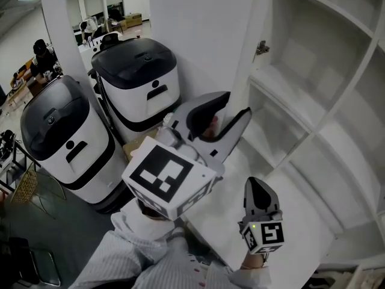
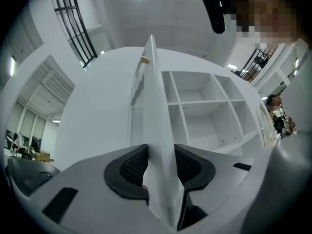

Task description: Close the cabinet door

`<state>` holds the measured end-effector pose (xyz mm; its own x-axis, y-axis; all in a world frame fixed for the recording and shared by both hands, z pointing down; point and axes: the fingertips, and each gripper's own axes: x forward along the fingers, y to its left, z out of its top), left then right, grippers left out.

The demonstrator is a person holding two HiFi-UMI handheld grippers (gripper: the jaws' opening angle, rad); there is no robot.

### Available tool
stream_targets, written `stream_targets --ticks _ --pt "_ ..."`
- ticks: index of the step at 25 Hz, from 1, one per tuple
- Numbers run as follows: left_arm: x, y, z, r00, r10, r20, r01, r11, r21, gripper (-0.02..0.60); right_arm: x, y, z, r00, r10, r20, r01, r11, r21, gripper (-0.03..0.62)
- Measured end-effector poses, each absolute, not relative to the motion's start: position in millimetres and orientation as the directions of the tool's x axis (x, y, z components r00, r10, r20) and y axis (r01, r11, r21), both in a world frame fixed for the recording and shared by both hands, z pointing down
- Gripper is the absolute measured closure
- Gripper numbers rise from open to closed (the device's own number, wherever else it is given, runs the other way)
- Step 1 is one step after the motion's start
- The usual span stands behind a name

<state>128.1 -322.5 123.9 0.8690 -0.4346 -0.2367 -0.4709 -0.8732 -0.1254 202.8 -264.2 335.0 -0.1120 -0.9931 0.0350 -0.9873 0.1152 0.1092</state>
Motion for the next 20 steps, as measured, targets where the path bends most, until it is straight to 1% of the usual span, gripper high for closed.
stream_targets --ticks 4,8,15,16,18,20 --pt "147 -309 121 0.879 -0.409 -0.245 -0.453 -0.876 -0.165 0.41 215 -258 334 -0.092 -0.995 0.038 -0.989 0.095 0.111 0.58" --pt "166 -297 123 0.893 -0.391 -0.222 -0.436 -0.874 -0.215 0.391 225 -250 331 -0.067 -0.997 0.041 -0.99 0.072 0.119 0.58" --pt "207 -279 126 0.931 -0.306 -0.2 -0.35 -0.903 -0.25 0.361 248 -233 332 -0.002 -0.999 0.048 -0.992 0.008 0.123 0.58" --pt "214 -276 127 0.938 -0.287 -0.196 -0.331 -0.91 -0.25 0.362 253 -230 332 0.01 -0.999 0.048 -0.992 -0.004 0.124 0.58" --pt "226 -273 128 0.948 -0.256 -0.191 -0.299 -0.922 -0.246 0.393 263 -222 334 0.036 -0.998 0.049 -0.992 -0.03 0.124 0.58" --pt "237 -272 128 0.949 -0.25 -0.189 -0.294 -0.921 -0.257 0.388 273 -215 335 0.063 -0.997 0.049 -0.99 -0.056 0.126 0.58"
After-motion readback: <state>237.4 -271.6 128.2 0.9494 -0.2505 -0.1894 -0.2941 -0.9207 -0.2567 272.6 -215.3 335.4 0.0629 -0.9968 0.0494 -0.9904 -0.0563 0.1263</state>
